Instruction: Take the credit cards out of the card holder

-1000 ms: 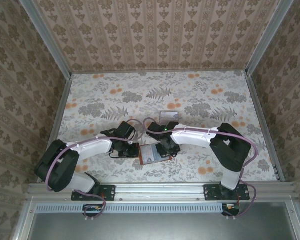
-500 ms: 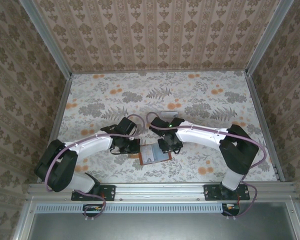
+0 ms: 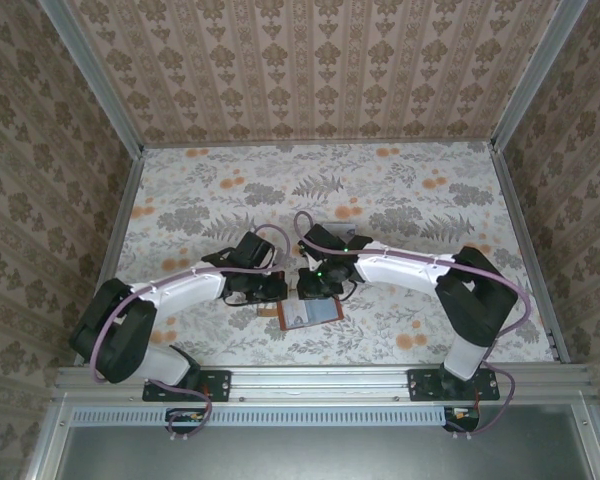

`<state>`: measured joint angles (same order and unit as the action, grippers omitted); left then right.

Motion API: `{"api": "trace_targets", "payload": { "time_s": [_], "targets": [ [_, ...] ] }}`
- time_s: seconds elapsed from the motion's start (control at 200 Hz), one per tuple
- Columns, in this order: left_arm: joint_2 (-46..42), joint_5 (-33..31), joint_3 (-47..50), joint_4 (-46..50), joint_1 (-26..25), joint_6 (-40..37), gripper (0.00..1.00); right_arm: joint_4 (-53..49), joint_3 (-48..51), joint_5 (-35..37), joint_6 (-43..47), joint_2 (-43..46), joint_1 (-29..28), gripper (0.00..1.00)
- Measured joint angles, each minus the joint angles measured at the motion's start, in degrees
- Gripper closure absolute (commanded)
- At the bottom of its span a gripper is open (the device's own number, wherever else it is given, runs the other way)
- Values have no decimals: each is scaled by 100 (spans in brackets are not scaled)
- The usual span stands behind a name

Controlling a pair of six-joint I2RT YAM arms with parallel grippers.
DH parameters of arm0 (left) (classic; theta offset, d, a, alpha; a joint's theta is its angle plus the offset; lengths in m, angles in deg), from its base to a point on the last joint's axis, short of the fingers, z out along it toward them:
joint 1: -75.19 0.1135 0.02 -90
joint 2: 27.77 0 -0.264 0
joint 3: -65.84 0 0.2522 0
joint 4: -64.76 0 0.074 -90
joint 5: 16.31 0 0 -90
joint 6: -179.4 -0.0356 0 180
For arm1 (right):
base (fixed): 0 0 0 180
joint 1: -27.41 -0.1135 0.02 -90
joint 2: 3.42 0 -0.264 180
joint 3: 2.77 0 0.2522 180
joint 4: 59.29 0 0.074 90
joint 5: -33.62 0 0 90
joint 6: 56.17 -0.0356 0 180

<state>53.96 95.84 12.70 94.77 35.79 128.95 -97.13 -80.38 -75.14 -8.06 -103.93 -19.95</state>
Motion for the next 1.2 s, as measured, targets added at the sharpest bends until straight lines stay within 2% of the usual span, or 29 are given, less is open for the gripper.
{"api": "trace_targets", "payload": {
  "time_s": [0.32, 0.775, 0.98, 1.2],
  "targets": [
    [350, 61, 35, -94, -70, 57, 100, 481, 308, -284, -125, -315, 199, 81],
    [444, 61, 35, -111, -70, 52, 100, 787, 372, -509, -184, -402, 212, 81],
    [444, 57, 35, -109, -70, 50, 100, 815, 369, -535, -188, -479, 210, 69],
    [442, 55, 35, -92, -70, 9, 100, 732, 323, -481, -151, -479, 210, 67]
  ]
}}
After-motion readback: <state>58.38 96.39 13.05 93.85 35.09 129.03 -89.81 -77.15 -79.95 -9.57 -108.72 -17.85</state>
